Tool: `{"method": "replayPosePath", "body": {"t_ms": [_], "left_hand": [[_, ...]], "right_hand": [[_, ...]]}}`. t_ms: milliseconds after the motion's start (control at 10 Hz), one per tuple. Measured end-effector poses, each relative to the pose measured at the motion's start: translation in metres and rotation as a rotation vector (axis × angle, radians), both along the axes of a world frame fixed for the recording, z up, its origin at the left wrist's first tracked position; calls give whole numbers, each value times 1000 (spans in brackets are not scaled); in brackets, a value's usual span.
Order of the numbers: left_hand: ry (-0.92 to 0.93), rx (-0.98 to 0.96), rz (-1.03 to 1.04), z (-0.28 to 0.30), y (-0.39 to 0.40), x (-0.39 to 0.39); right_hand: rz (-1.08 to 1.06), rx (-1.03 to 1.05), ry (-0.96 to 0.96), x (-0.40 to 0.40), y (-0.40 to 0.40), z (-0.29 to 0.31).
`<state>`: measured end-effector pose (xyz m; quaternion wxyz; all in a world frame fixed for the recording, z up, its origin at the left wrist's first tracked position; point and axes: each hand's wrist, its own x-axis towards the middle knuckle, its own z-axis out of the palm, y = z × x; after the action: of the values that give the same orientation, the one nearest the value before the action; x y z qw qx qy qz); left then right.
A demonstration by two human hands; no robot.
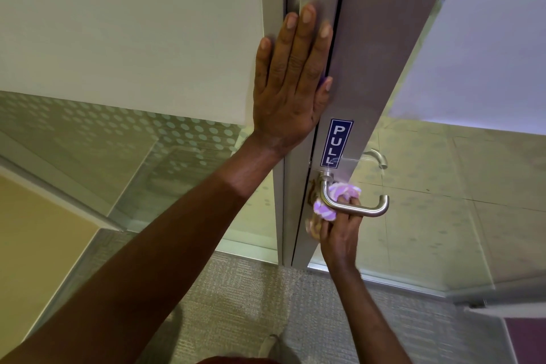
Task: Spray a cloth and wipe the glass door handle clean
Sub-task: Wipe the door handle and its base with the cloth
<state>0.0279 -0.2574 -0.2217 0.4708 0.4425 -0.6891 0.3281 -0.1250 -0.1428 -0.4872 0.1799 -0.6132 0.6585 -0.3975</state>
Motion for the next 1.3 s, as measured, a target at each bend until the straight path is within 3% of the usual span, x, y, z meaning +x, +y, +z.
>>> {"method": "replayPosePath", "body": {"t_ms": [100, 200, 400, 700, 800, 1100, 1300], "left_hand": [[8, 11, -6, -1, 0, 0], [23, 15, 8, -1, 0, 0], [29, 27, 13, -2, -1, 1], [47, 21, 21, -4, -3, 2], [35, 32, 15, -3, -2, 0], [32, 33, 11, -1, 2, 1], [47, 49, -4, -1, 4, 0]], "right_hand": [[-61, -94, -114, 5, -1, 7], [-140, 89, -23, 11, 5, -2], [-70, 280, -55, 11, 10, -17], [-182, 87, -121, 19, -1, 14], [-226, 197, -103, 21, 4, -14], [-298, 578, -344, 41, -1, -34], [-371, 445, -543, 50, -6, -13]]}}
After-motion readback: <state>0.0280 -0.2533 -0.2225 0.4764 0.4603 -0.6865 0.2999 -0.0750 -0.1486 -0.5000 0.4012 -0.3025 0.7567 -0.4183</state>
